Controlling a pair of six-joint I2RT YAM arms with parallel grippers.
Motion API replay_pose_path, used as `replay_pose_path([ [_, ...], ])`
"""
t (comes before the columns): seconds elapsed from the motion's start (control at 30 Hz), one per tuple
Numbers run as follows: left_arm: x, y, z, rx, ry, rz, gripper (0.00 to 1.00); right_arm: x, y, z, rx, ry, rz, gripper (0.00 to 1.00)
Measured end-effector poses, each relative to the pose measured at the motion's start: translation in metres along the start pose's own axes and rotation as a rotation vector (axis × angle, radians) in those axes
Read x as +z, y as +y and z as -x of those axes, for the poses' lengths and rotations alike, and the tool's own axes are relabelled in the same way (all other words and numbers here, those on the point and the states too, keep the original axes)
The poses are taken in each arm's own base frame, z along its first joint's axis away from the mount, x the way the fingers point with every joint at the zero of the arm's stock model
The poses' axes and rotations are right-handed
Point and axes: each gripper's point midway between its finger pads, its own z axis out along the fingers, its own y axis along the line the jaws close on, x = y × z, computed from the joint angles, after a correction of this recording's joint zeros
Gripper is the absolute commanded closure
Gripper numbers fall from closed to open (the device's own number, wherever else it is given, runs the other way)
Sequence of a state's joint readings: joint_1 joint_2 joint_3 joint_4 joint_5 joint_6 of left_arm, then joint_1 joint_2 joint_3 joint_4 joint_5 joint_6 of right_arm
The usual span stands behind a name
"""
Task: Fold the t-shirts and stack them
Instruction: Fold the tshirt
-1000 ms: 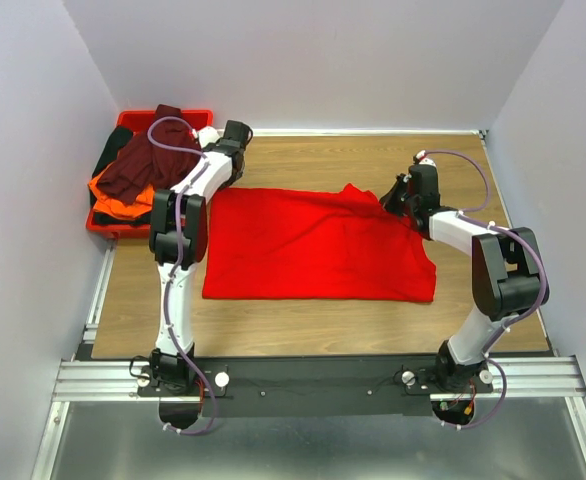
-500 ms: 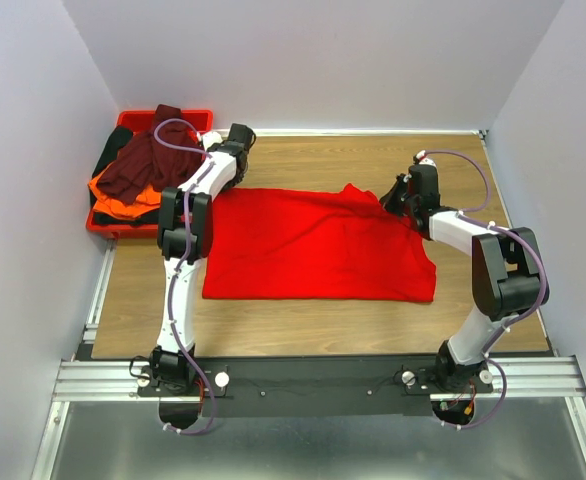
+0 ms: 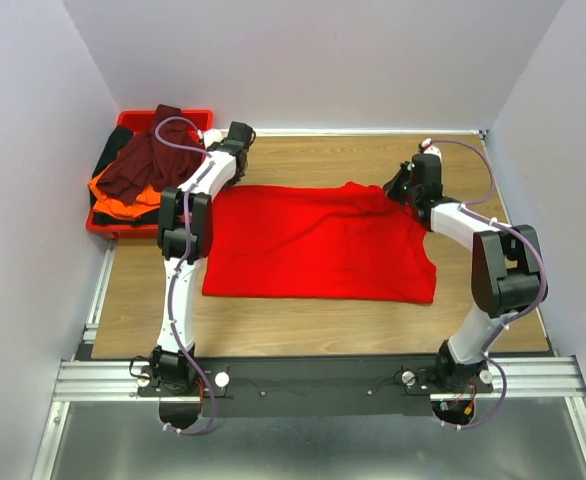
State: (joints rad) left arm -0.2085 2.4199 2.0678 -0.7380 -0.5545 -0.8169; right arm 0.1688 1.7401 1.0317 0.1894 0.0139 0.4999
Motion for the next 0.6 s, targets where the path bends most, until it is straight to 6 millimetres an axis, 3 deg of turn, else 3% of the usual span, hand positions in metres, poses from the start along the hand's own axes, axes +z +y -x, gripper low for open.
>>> replay_pose_path([
  [0.13, -0.004, -0.006, 0.006, -0.004, -0.007, -0.033, 1.00, 0.009, 0.006, 0.028, 0.008, -0.053, 0.009, 0.99],
  [0.33, -0.028, -0.016, 0.033, -0.036, -0.057, -0.105, 1.00, 0.017, -0.005, 0.062, 0.030, -0.112, -0.011, 0.98],
  [0.47, -0.051, -0.021, 0.056, -0.066, -0.106, -0.161, 1.00, 0.021, -0.011, 0.069, 0.033, -0.122, -0.020, 0.95],
  [0.6, -0.061, -0.023, 0.067, -0.073, -0.133, -0.194, 1.00, 0.028, -0.016, 0.066, 0.035, -0.110, -0.029, 0.95],
])
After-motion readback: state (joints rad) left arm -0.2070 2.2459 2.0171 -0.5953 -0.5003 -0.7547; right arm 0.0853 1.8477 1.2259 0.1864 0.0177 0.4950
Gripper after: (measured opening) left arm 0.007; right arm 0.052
